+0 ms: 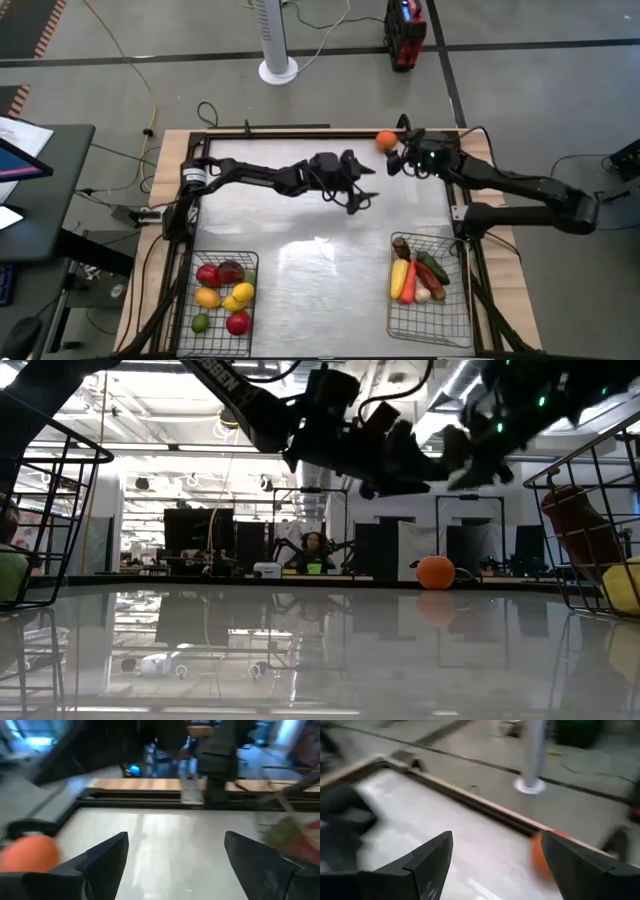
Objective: Sort produce into baskets
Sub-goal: Put the orange into the black wire basket
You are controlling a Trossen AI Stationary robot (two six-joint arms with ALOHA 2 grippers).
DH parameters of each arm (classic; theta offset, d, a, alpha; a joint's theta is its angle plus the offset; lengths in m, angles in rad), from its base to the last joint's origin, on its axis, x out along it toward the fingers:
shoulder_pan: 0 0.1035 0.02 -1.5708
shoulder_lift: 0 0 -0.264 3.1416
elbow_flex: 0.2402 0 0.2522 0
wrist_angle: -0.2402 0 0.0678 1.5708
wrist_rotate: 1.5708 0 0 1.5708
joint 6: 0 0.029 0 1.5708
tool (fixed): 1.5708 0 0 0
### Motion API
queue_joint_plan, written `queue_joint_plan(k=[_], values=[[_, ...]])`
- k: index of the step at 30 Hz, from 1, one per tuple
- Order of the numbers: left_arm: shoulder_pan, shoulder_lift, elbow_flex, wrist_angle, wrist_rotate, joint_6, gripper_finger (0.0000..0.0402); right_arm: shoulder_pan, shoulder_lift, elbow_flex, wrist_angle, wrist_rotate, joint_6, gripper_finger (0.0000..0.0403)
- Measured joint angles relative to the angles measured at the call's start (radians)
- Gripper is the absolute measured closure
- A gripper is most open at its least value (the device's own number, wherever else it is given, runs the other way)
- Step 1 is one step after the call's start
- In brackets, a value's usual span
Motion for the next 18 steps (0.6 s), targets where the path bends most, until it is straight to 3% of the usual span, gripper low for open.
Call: queue_joint_plan(k=[6,13,18], values=[[0.062,-0.001,-0.016,0.019,-0.010,0.040,0.0081,-0.116,0.091,-0.070,0.062,0.001,-0.001,0.0072],[0.099,-0.001,-0.231,0.455,0.047,-0.105,0.0081,-0.141,0.280,-0.072,0.215,0.032,-0.009,0.0072],[0.098,-0.005,-0.314,0.534,0.006,-0.124,0.0081,-0.137,0.404,-0.071,0.361,0.135,-0.032,0.0075]])
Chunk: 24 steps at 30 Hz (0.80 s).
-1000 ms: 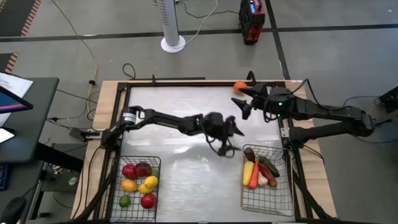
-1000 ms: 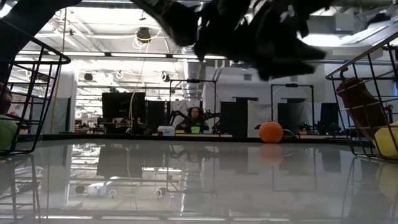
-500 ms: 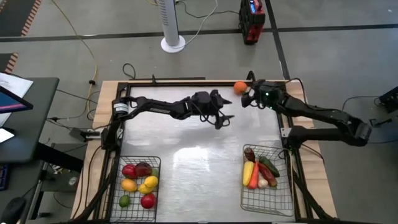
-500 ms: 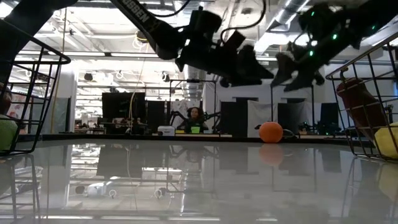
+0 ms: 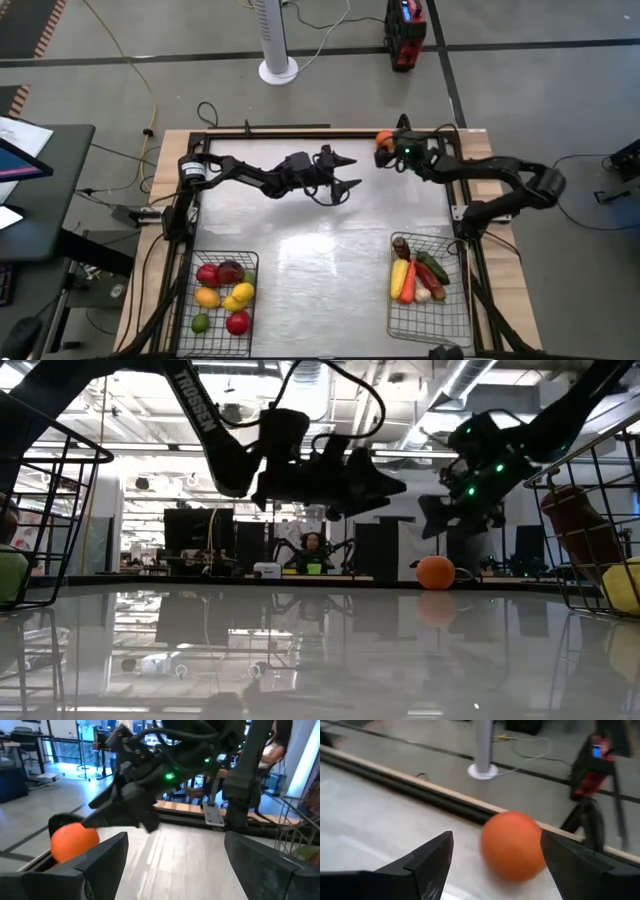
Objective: Sort produce into baskets
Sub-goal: Put the orange into the black wire basket
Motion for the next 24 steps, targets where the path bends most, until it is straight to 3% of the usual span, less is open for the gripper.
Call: queue_joint_plan(k=[4,9,16,24], values=[[0.000,-0.002,-0.022,0.000,-0.012,0.000,0.0081,-0.010,0.096,0.000,0.102,0.077,-0.005,0.0081],[0.001,-0.002,-0.038,0.002,-0.049,0.009,0.0081,-0.028,0.202,0.000,0.273,0.098,-0.012,0.0085],[0.007,-0.002,-0.041,-0.039,-0.048,0.017,0.0081,-0.035,0.267,0.000,0.275,0.075,0.031,0.0085],[0.031,-0.026,-0.041,-0.115,-0.054,0.030,0.0081,0.006,0.281,-0.001,0.252,-0.107,0.010,0.0085]])
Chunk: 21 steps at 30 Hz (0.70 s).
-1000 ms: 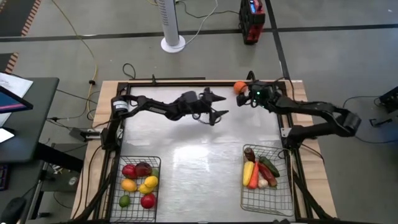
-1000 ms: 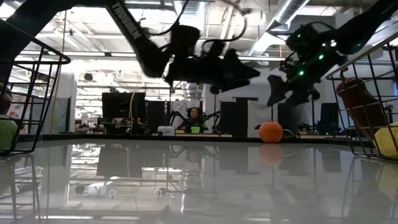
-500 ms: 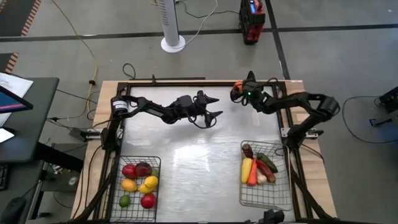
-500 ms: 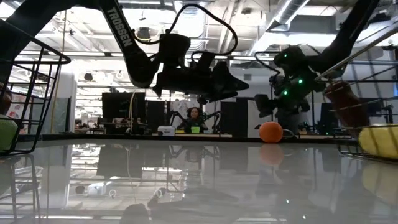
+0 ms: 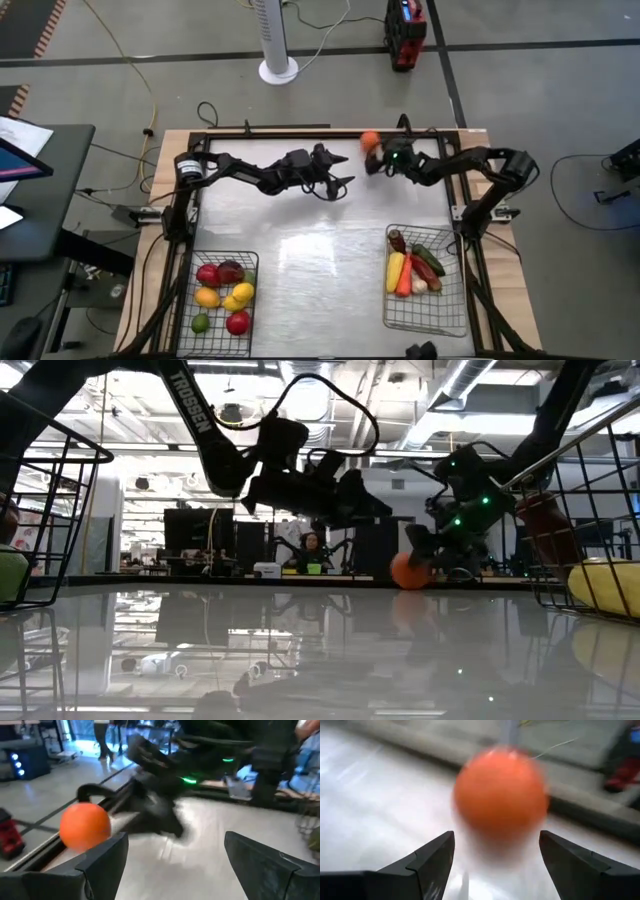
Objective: Sort produce into baskets
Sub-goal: Put the orange into the black wire basket
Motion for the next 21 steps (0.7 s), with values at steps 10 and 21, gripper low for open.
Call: queue_joint_plan(k=[10,21], values=[[0.059,-0.171,0.000,-0.369,-0.068,0.095,0.0081,0.143,-0.130,0.000,-0.120,-0.255,-0.027,0.0085],[0.083,-0.198,-0.006,-0.675,-0.084,0.158,0.0081,0.200,-0.154,0.001,-0.182,-0.216,-0.301,0.0085]])
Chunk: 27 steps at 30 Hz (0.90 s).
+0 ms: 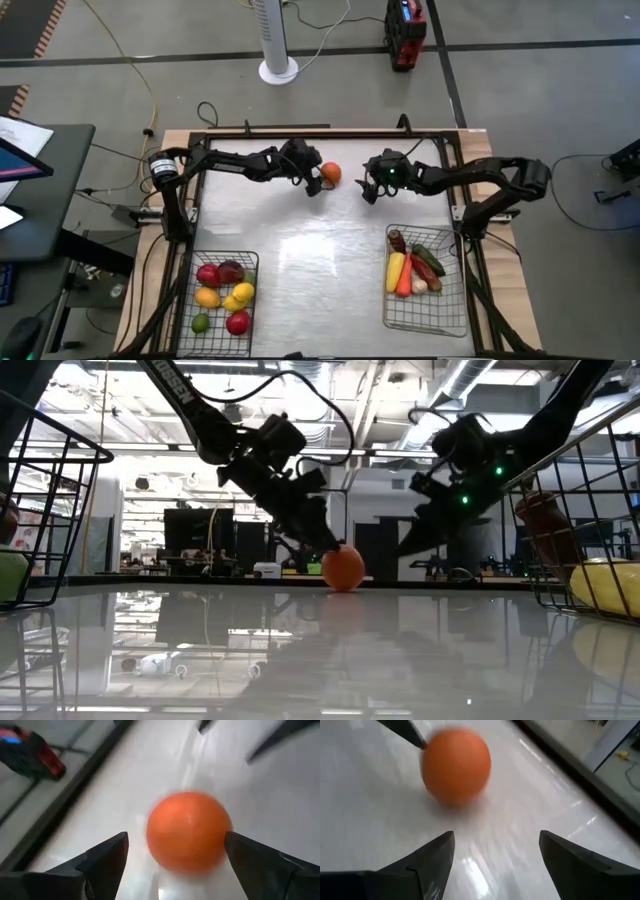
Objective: Sort produce into baskets
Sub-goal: Put the orange into the black wire basket
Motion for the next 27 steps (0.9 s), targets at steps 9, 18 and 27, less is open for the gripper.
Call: queue_joint_plan(k=[9,18,27], values=[[-0.003,-0.003,0.000,-0.117,0.121,0.089,0.0081,0.004,0.195,0.003,0.095,-0.067,0.000,0.0085],[-0.010,-0.002,0.000,-0.171,0.241,0.188,0.0081,0.043,0.310,0.092,0.134,-0.076,-0.003,0.0085],[-0.056,0.000,0.000,-0.222,0.224,0.273,0.0081,0.128,0.322,0.157,0.112,-0.090,-0.030,0.0085]])
